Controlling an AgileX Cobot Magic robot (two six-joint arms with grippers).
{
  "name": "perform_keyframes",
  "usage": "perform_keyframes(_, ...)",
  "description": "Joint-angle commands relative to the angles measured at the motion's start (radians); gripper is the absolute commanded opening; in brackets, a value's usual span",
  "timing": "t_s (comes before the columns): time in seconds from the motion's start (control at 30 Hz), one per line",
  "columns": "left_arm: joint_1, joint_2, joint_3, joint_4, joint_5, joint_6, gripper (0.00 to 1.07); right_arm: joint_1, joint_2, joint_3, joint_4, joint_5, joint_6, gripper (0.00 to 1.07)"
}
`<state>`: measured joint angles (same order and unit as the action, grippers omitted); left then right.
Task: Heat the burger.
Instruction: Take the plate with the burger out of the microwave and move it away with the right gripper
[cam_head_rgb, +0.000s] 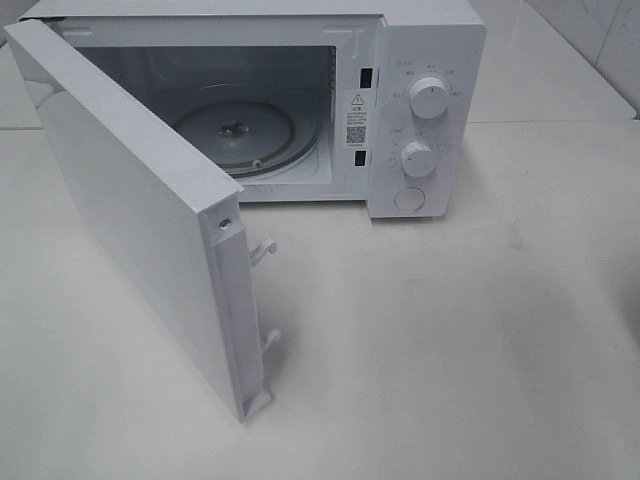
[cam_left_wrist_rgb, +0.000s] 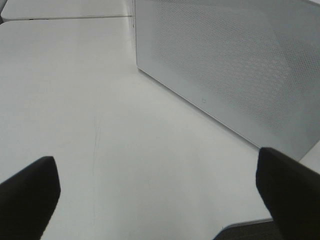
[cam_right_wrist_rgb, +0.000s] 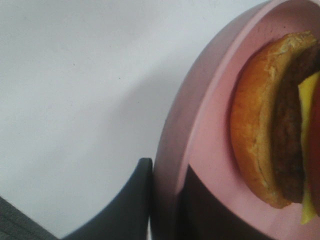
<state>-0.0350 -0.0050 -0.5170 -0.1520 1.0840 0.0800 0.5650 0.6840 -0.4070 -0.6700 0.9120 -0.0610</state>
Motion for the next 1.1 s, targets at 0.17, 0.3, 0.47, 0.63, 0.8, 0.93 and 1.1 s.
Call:
perform_keyframes(0.17,0.000,-0.005,0.000,0.000,-0.013,-0.004,1.00,-0.007,0.090,-0.005,-0.115,0.030,0.295,0.00)
perform_keyframes(0.3,0.000,-0.005,0.000,0.000,-0.013,-0.004,1.00,-0.007,0.174,-0.005,-0.155,0.030,0.493,0.00)
perform_keyframes(0.47,0.000,-0.005,0.000,0.000,-0.013,-0.004,1.00,-0.007,0.250,-0.006,-0.182,0.031,0.646,0.01)
perform_keyframes(0.63,0.000,-0.005,0.000,0.000,-0.013,-0.004,1.00,-0.007,0.350,-0.040,-0.185,0.034,0.778,0.01)
perform_keyframes(0.8,0.000,-0.005,0.000,0.000,-0.013,-0.004,1.00,-0.007,0.473,-0.059,-0.185,0.038,0.880,0.02)
perform_keyframes(0.93,0.000,-0.005,0.000,0.000,-0.013,-0.004,1.00,-0.007,0.594,-0.059,-0.188,0.024,1.006,0.02)
perform_keyframes(1.1,0.000,-0.005,0.000,0.000,-0.013,-0.004,1.00,-0.007,0.700,-0.059,-0.213,0.007,1.121,0.02)
